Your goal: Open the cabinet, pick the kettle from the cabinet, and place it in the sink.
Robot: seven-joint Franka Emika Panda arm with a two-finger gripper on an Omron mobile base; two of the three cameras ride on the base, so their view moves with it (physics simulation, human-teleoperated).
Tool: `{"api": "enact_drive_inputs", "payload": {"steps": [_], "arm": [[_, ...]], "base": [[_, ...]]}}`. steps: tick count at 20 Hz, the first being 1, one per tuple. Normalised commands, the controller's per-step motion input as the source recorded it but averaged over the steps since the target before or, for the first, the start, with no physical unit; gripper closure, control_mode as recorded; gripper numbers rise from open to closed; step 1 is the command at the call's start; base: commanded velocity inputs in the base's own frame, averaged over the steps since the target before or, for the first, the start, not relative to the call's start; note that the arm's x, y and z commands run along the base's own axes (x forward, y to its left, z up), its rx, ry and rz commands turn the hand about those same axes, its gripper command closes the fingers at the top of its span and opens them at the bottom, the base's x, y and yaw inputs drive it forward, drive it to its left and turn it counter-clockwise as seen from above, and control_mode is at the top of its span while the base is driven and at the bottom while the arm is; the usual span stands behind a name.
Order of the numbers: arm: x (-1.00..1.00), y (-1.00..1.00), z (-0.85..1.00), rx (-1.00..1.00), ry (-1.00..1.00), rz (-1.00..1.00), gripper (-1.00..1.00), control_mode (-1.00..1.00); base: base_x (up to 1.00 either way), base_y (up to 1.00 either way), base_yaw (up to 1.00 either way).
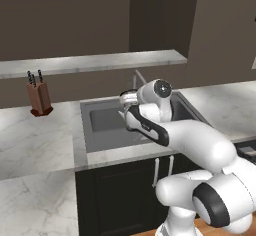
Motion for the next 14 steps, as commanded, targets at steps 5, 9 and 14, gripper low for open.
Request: {"api": "enact_drive_inputs", "payload": {"steps": [5, 9, 14], "arm": [[0.13, 0.03, -0.15, -0.08, 0.00, 0.05, 1.00, -1.00], [0.11, 0.01, -0.20, 0.00, 0.08, 0.07, 1.00, -1.00], [0.04, 0.00, -0.16, 0.00, 0.05, 0.11, 1.00, -1.00]], "base": [[0.00, 0.00, 0.00], [0.00, 0.00, 0.00], [0.00, 0.00, 0.00]]}}
